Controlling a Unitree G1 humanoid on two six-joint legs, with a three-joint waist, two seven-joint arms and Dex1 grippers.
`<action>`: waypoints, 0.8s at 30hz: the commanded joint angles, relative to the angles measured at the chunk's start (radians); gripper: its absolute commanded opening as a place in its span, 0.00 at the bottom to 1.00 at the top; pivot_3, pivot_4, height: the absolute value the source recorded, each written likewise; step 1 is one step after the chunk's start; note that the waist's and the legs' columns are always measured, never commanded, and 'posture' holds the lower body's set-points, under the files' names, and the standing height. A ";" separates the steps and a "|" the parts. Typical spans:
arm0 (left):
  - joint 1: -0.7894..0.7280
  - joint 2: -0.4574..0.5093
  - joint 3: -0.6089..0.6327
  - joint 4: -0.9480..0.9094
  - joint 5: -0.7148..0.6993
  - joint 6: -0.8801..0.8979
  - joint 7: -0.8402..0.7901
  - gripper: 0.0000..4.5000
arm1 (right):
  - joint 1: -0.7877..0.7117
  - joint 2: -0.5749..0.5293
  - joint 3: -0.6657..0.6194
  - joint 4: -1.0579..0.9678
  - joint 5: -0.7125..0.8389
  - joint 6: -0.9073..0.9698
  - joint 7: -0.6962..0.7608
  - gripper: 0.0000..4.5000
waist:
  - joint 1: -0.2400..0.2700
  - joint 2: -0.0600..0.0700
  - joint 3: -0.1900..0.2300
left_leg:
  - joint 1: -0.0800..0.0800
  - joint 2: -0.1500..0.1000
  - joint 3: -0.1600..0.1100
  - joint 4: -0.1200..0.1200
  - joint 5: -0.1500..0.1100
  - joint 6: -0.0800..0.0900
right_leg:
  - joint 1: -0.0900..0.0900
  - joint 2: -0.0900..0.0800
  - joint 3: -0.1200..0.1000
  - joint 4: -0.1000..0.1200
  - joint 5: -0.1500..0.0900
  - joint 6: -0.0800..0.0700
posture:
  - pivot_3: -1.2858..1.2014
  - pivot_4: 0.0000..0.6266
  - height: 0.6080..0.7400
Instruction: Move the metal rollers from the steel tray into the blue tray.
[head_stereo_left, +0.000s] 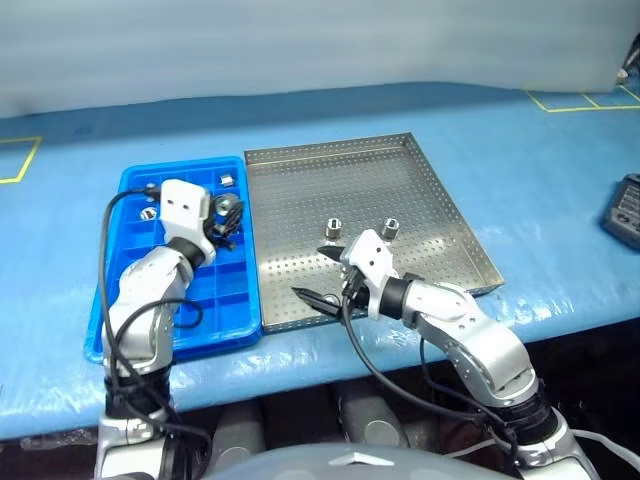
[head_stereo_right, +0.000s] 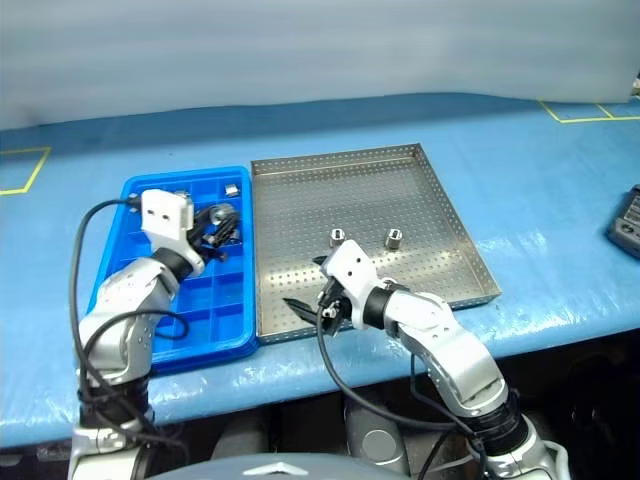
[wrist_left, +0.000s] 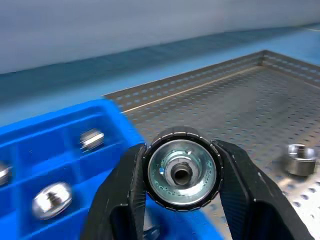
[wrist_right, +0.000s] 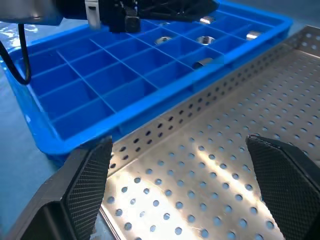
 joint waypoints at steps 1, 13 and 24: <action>0.026 -0.047 0.077 -0.059 0.016 -0.080 0.129 0.38 | -0.038 0.011 0.007 -0.007 0.013 -0.015 0.022 1.00 | 0.016 0.000 0.000 | 0.000 0.000 0.000 0.001 0.000 0.000 | 0.000 0.000 0.000 0.000 0.000 -0.001 | 0.50 0.24 1.00; 0.041 -0.048 0.131 0.108 0.054 -0.087 0.292 0.38 | -0.050 0.014 0.042 -0.010 -0.002 -0.015 0.036 1.00 | 0.046 -0.001 0.000 | 0.000 0.000 0.000 0.000 0.000 0.000 | 0.000 0.000 0.000 -0.001 -0.001 -0.002 | 0.50 0.24 1.00; 0.054 -0.081 0.147 0.113 0.023 0.000 0.372 0.38 | -0.017 0.000 0.023 -0.043 0.003 -0.001 0.005 1.00 | 0.032 -0.001 0.000 | 0.000 0.000 0.000 0.000 0.000 -0.001 | 0.000 0.000 0.000 -0.002 -0.001 -0.002 | 0.48 0.24 1.00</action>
